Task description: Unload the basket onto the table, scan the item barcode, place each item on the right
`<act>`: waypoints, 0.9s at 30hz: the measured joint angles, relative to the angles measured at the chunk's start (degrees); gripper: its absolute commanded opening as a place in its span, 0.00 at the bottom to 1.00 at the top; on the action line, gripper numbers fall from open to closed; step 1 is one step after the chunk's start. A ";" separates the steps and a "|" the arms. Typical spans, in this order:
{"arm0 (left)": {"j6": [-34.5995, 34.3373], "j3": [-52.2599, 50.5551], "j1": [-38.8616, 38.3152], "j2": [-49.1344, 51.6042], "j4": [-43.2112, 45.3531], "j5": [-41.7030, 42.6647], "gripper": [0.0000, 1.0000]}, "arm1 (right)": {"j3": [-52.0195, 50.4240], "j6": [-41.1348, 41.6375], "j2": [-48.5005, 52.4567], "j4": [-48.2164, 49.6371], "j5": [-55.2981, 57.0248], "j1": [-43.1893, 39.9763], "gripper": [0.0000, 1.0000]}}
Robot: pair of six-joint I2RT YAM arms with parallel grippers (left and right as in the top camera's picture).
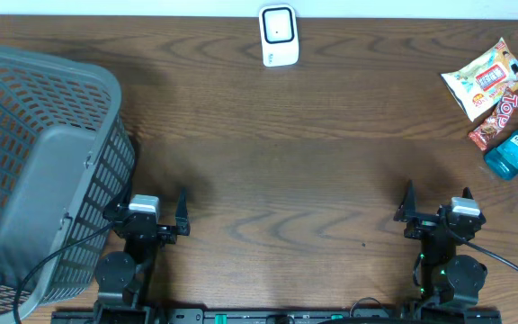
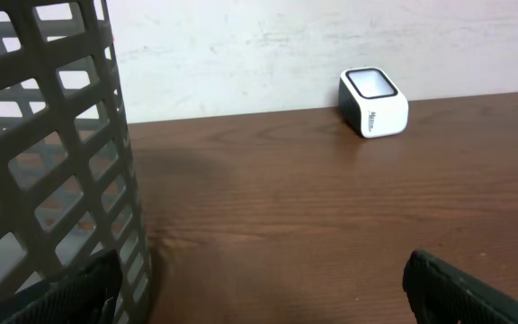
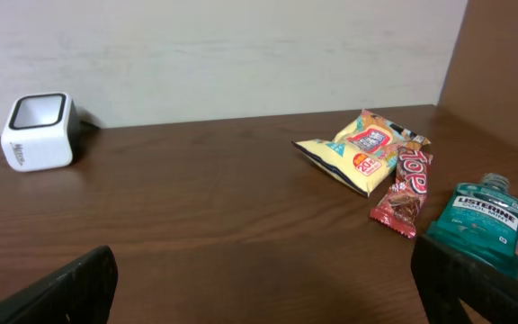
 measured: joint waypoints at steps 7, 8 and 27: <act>0.00 0.00 4.09 0.00 0.00 0.15 1.00 | 0.00 0.00 0.00 0.00 0.00 0.00 0.99; 0.00 0.00 4.92 0.00 0.02 0.15 1.00 | 0.00 0.00 0.00 0.00 0.00 0.00 0.99; -0.02 0.00 6.36 0.00 0.02 0.15 1.00 | 0.00 0.00 0.00 0.00 0.15 0.00 0.99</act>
